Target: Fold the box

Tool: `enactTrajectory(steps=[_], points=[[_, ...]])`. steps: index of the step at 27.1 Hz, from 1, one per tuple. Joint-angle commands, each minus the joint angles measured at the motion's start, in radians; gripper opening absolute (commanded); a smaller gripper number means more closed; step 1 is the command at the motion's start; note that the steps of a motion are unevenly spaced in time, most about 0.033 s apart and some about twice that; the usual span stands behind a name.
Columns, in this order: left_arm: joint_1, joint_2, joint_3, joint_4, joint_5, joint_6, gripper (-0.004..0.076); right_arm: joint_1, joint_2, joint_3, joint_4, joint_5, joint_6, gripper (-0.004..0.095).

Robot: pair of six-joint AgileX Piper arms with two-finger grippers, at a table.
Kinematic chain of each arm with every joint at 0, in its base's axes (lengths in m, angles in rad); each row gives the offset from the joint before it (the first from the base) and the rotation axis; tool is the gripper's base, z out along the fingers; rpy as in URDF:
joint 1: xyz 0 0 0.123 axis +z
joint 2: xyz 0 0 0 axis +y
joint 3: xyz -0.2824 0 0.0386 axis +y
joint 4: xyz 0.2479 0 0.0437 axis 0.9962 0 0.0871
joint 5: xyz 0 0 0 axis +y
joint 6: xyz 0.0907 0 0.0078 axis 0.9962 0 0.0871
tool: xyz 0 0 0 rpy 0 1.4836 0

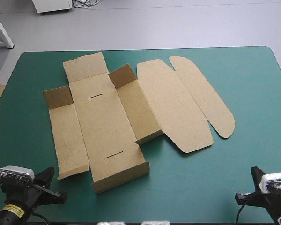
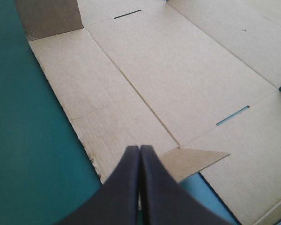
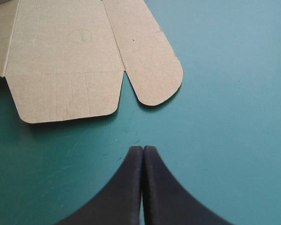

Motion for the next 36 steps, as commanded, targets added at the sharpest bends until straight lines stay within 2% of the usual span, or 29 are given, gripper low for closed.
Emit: enactTrajectory(steps=[1, 20, 24, 25, 28, 31, 33, 34, 36], points=[[0.001, 0.014, -0.022, -0.009, -0.070, -0.002, -0.0010, 0.001, 0.013, -0.024, -0.015, -0.075, -0.004, -0.0020], [0.001, 0.014, -0.022, -0.009, -0.070, -0.002, -0.0010, 0.001, 0.013, -0.024, -0.015, -0.075, -0.004, -0.0020], [0.001, 0.017, -0.045, 0.001, -0.040, -0.035, -0.0004, 0.001, 0.013, -0.024, -0.015, -0.075, -0.004, -0.0020], [0.001, 0.032, -0.084, 0.012, -0.006, -0.080, 0.0025, 0.001, 0.013, -0.024, -0.015, -0.075, -0.004, -0.0020], [0.001, 0.075, -0.141, 0.023, 0.046, -0.086, 0.0132, 0.001, 0.013, -0.024, -0.015, -0.075, -0.004, -0.0020], [0.001, 0.127, -0.180, 0.055, 0.059, -0.094, 0.0316, 0.001, 0.013, -0.024, -0.015, -0.075, -0.004, -0.0020], [0.001, 0.200, -0.213, 0.145, 0.088, -0.197, 0.0438, 0.001, 0.013, -0.024, -0.015, -0.075, -0.004, -0.0020], [0.001, 0.255, -0.229, 0.187, 0.133, -0.256, 0.0448, 0.001, 0.013, -0.024, -0.015, -0.075, -0.004, -0.0020], [0.001, 0.358, -0.253, 0.195, 0.188, -0.261, 0.0448, 0.001, 0.013, -0.024, -0.015, -0.075, -0.004, -0.0019]])
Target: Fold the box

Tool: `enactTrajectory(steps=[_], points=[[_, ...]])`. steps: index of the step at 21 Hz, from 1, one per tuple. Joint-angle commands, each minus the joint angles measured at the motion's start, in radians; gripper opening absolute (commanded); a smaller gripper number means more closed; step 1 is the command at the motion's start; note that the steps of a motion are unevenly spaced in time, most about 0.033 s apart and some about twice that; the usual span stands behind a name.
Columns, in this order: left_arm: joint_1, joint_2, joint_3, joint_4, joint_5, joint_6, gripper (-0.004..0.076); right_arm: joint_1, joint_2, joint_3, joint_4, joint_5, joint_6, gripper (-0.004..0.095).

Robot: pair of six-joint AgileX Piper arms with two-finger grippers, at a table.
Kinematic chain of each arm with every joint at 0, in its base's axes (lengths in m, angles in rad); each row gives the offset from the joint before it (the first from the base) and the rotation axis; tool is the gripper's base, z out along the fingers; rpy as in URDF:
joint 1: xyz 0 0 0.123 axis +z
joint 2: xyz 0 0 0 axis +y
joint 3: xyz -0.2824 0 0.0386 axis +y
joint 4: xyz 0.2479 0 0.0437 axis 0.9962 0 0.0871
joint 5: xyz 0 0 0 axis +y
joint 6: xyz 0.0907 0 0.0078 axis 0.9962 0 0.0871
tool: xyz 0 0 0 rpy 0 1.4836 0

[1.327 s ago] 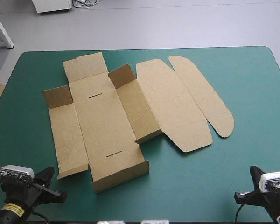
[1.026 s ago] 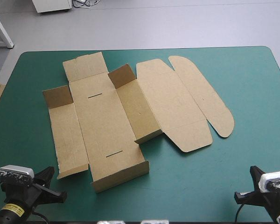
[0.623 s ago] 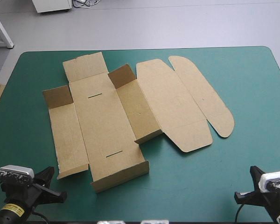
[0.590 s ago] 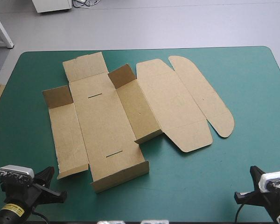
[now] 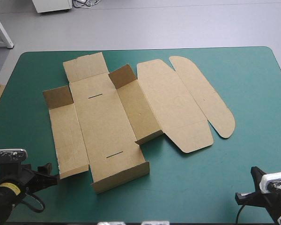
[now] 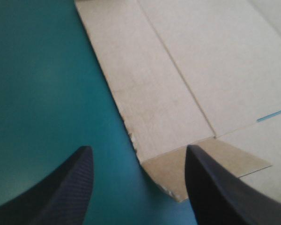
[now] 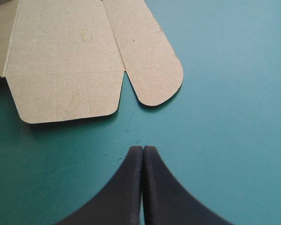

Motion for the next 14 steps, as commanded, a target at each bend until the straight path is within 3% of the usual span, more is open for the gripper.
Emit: enactTrajectory(steps=[1, 8, 14], points=[[0.001, 0.124, -0.058, 0.010, -0.002, -0.035, 0.0448, 0.001, 0.013, -0.024, -0.015, -0.074, -0.004, -0.0019], [0.002, 0.286, -0.064, 0.033, 0.008, -0.033, 0.0448, 0.001, 0.159, -0.120, -0.033, -0.070, -0.014, 0.0002], [0.061, 0.413, -0.064, 0.024, -0.004, -0.015, 0.0440, 0.001, 0.457, -0.296, -0.031, -0.124, -0.023, 0.0266]])
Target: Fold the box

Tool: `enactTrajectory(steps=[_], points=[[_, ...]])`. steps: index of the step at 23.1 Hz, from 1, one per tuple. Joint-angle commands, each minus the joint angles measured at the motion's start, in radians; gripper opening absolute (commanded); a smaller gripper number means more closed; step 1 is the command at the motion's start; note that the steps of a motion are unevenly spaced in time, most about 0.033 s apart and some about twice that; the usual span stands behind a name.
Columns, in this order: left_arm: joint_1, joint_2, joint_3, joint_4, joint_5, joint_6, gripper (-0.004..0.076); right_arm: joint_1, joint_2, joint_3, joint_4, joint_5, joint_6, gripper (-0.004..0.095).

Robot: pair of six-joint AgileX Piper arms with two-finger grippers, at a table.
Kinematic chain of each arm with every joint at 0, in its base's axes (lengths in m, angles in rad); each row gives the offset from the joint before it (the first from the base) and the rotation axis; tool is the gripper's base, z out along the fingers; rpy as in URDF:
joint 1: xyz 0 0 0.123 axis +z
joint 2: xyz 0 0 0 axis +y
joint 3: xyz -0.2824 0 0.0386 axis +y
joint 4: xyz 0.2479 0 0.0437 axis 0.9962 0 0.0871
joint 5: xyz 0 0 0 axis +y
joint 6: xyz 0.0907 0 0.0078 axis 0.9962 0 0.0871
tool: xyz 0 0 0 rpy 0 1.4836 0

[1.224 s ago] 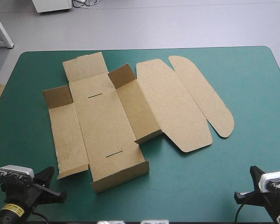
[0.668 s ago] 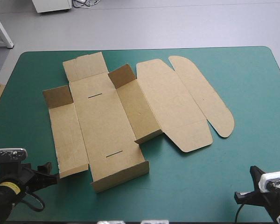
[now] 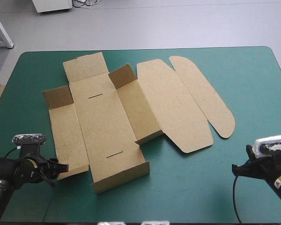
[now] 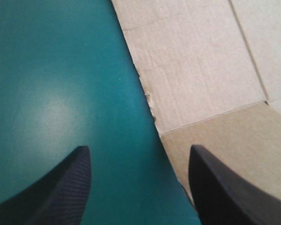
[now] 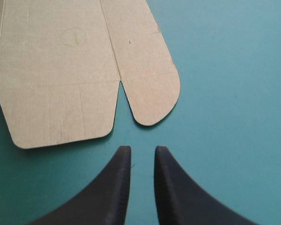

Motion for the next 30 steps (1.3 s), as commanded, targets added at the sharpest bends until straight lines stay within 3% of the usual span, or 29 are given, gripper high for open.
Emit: enactTrajectory(steps=[1, 4, 12, 14, 20, 26, 30], points=[[0.057, 0.051, -0.035, -0.007, -0.055, 0.009, 0.0440, 0.001, 0.105, -0.098, -0.012, -0.110, -0.012, 0.0285], [0.133, 0.102, -0.035, -0.086, -0.092, 0.090, 0.0440, 0.001, 0.167, -0.149, -0.006, -0.122, -0.014, 0.0293], [0.431, 0.251, -0.035, -0.586, -0.160, 0.485, 0.0440, 0.001, 0.241, -0.203, 0.049, -0.144, -0.035, 0.0293], [0.482, 0.278, -0.031, -0.590, -0.157, 0.492, 0.0440, 0.001, 0.241, -0.203, 0.074, -0.146, -0.042, 0.0293], [0.533, 0.386, 0.007, -0.765, -0.159, 0.583, 0.0440, 0.001, 0.241, -0.203, 0.097, -0.175, -0.073, 0.0293], [0.533, 0.498, 0.013, -0.782, -0.158, 0.613, 0.0440, 0.001, 0.241, -0.203, 0.154, -0.175, -0.117, 0.0291], [0.533, 0.519, 0.025, -0.932, -0.119, 0.734, 0.0440, 0.001, 0.241, -0.203, 0.165, -0.175, -0.129, 0.0291]])
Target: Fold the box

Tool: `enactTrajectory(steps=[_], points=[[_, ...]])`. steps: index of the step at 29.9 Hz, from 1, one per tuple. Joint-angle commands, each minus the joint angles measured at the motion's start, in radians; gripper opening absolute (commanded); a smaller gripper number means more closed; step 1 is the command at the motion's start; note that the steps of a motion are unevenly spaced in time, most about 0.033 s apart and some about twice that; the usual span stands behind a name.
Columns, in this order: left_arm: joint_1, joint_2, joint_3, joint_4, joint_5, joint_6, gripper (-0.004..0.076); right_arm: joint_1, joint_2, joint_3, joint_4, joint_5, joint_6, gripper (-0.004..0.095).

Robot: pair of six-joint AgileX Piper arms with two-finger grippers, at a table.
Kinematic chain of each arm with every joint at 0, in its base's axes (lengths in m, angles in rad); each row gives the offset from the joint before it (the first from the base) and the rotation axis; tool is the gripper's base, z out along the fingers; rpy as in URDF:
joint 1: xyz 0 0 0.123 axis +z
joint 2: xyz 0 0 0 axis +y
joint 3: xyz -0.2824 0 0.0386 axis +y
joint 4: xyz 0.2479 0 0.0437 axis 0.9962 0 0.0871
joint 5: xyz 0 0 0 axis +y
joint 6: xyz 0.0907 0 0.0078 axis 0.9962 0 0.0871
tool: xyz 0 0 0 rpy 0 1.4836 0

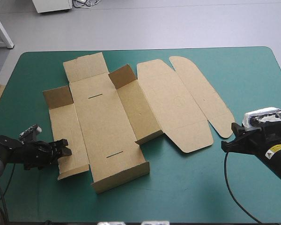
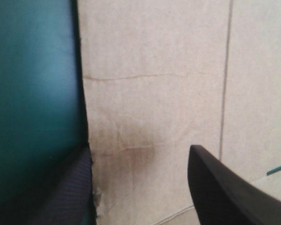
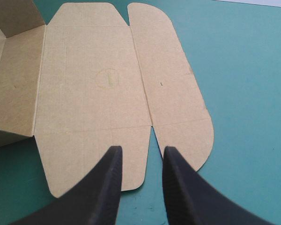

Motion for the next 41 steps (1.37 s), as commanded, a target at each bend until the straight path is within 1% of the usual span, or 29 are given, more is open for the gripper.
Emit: enactTrajectory(steps=[1, 4, 8, 13, 15, 18, 25, 30, 32, 37, 41], points=[[-0.004, 0.011, 0.010, -0.192, 0.043, 0.126, 0.0440, 0.001, 0.000, -0.037, 0.009, -0.071, -0.021, 0.0291], [-0.004, 0.011, 0.009, -0.338, 0.091, 0.245, 0.0440, 0.001, 0.000, -0.037, 0.009, -0.071, -0.021, 0.0290], [-0.004, 0.011, 0.009, -0.480, 0.142, 0.347, 0.0440, 0.001, 0.000, -0.037, 0.009, -0.071, -0.021, 0.0291], [-0.004, 0.012, 0.009, -0.663, 0.224, 0.450, 0.0440, 0.001, 0.000, -0.037, 0.016, -0.071, -0.027, 0.0291], [-0.009, 0.012, 0.009, -0.705, 0.234, 0.471, 0.0440, 0.001, 0.000, -0.037, 0.016, -0.071, -0.027, 0.0289], [-0.045, 0.014, 0.009, -0.717, 0.195, 0.473, 0.0440, 0.001, 0.000, -0.037, 0.016, -0.071, -0.033, 0.0281], [-0.202, 0.056, 0.009, -0.706, 0.069, 0.473, 0.0440, 0.001, 0.000, -0.037, 0.016, -0.071, -0.041, 0.0282], [-0.229, 0.071, 0.006, -0.704, 0.046, 0.469, 0.0430, 0.001, 0.000, -0.037, 0.016, -0.071, -0.041, 0.0281], [-0.229, 0.071, 0.001, -0.681, 0.048, 0.464, 0.0385, 0.001, 0.000, -0.037, 0.016, -0.071, -0.041, 0.0281], [-0.229, 0.071, -0.033, -0.553, 0.048, 0.388, 0.0207, 0.001, 0.000, -0.037, 0.016, -0.071, -0.041, 0.0281], [-0.235, 0.071, -0.068, -0.498, 0.017, 0.364, 0.0063, 0.001, 0.000, -0.037, 0.016, -0.071, -0.039, 0.0281]])
